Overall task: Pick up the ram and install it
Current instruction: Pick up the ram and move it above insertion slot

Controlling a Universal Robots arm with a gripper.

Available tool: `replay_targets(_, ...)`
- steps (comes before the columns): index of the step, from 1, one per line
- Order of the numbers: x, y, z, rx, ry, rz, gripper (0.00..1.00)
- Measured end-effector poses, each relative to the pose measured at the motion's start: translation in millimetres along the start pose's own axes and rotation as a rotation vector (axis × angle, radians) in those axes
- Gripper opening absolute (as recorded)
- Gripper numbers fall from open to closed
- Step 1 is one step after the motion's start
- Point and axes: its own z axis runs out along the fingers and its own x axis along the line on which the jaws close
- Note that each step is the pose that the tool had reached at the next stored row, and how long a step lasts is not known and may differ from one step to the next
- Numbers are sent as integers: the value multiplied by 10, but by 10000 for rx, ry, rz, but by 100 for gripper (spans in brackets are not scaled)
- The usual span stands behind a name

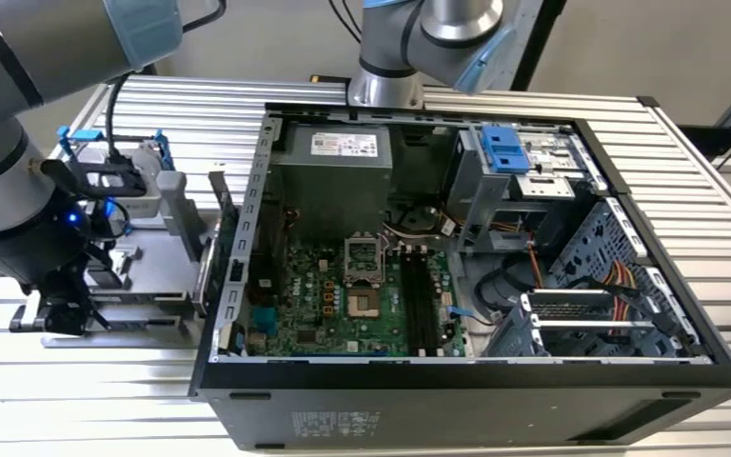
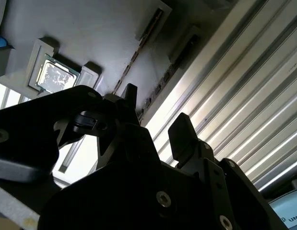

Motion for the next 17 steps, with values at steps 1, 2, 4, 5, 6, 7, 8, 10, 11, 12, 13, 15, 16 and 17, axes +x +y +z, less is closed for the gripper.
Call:
replay_targets(1, 1, 0, 10, 0, 0, 0, 100)
replay_targets(2, 2, 0, 20, 0, 0, 0, 100)
replay_targets(4, 4, 0, 40, -1, 0, 0, 100)
replay_targets(5, 5, 0, 52, -1, 1, 0, 100)
replay_targets(6, 6, 0, 61, 0, 0, 0, 100)
replay_targets(7, 6, 0, 72, 0, 0, 0, 100)
replay_targets(8, 7, -1, 83, 0, 0, 0, 100)
replay_targets(10, 9, 0, 105, 0, -1, 0, 100)
replay_targets(11, 9, -1, 115, -2, 0, 1, 100)
replay_targets(12, 10, 0, 125, -2, 0, 6, 100)
replay_targets(13, 11, -1, 136, -2, 0, 16, 100)
replay_targets(15, 12, -1, 155, 0, 0, 47, 100)
replay_targets(16, 13, -1, 166, 2, 0, 66, 100)
replay_targets(17, 14, -1, 176, 2, 0, 80, 100)
